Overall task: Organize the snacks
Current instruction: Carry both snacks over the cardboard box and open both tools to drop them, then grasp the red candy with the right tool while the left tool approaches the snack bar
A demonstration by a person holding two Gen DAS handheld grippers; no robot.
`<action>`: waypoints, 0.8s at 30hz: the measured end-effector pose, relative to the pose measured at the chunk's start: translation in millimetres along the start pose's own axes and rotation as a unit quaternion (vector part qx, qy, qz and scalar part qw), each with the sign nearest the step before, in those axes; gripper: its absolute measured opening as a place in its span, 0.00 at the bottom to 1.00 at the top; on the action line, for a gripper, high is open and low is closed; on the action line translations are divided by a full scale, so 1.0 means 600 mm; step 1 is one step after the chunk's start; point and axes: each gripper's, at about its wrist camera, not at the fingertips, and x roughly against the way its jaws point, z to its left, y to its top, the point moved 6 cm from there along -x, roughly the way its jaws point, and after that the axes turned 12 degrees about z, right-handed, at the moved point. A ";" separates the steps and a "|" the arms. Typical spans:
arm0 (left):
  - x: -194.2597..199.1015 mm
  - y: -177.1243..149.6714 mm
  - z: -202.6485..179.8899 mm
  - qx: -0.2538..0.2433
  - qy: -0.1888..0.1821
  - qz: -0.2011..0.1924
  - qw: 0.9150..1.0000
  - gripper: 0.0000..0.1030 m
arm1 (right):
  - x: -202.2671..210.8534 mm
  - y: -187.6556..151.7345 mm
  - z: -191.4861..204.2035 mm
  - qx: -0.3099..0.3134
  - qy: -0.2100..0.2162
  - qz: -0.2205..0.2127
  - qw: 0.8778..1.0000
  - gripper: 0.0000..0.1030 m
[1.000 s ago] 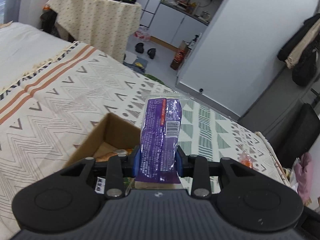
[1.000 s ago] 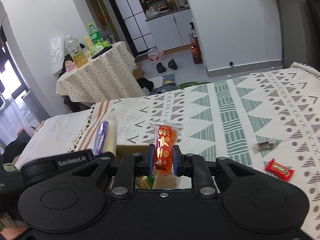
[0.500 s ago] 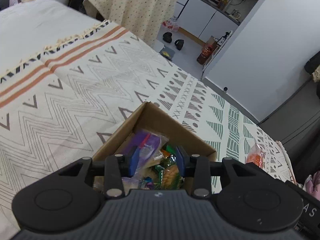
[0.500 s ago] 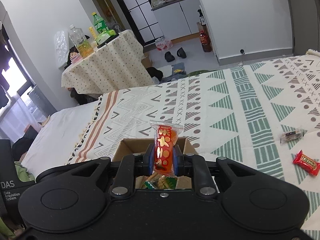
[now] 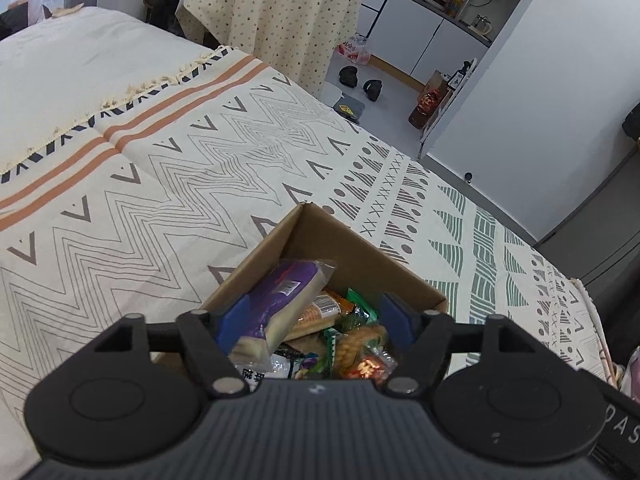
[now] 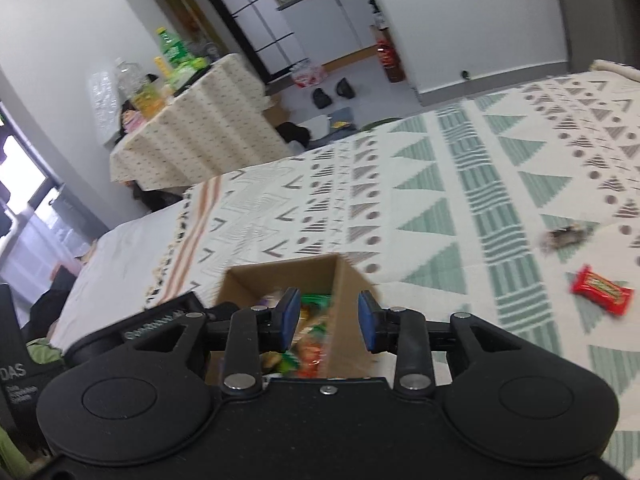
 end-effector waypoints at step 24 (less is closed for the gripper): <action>0.029 -0.084 -0.184 -0.103 -0.073 -0.013 0.992 0.93 | 0.116 -0.027 -0.223 -0.038 -0.090 -0.020 0.995 0.52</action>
